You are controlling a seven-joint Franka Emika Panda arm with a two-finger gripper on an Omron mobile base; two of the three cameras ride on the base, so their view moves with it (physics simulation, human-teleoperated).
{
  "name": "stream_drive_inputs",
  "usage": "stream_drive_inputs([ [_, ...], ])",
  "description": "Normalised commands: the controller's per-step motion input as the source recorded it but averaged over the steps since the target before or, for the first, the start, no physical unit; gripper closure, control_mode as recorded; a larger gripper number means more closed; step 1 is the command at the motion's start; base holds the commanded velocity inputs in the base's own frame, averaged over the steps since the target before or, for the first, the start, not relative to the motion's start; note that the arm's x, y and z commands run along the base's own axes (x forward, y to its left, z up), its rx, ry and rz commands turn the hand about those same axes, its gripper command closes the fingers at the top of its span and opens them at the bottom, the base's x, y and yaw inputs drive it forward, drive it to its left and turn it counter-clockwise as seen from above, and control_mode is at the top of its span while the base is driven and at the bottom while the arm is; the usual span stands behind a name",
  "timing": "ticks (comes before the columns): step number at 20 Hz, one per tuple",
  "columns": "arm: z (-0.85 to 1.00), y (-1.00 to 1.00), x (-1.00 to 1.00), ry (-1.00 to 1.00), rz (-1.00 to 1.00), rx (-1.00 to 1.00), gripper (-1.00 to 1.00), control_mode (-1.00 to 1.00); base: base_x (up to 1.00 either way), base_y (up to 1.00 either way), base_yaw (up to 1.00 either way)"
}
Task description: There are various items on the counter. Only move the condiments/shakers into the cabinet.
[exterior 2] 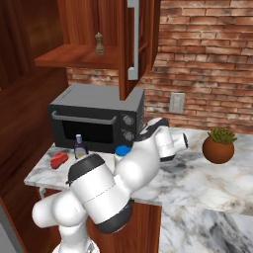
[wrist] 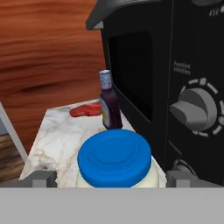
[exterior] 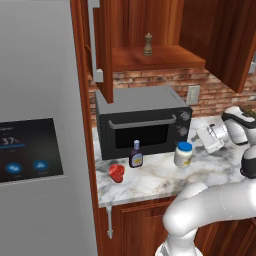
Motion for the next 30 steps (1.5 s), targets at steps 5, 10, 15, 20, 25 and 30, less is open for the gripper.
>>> stream_drive_inputs([
  [5, -0.03, 0.0, 0.0, 0.0, 0.0, 0.0, -1.0, -1.0, 0.0, 0.0, 0.0],
  [10, -0.21, 0.0, 0.0, 0.0, 0.0, 0.0, -1.0, -1.0, 0.0, 0.0, 0.0],
  [15, -0.15, 0.0, 0.0, 0.0, 0.0, 0.0, -1.0, -1.0, 0.0, 0.0, 0.0],
  [20, 0.0, 0.13, 0.0, 0.0, 0.0, 0.0, -1.0, -1.0, 0.0, 0.0, 0.0],
  [25, 0.0, 0.21, 0.0, 0.02, 0.0, 0.0, -1.0, -1.0, 0.0, 0.0, 0.0],
  [30, -0.03, 0.13, 0.0, 0.06, 0.0, 0.0, -1.0, -1.0, 0.0, 0.0, 0.0],
])
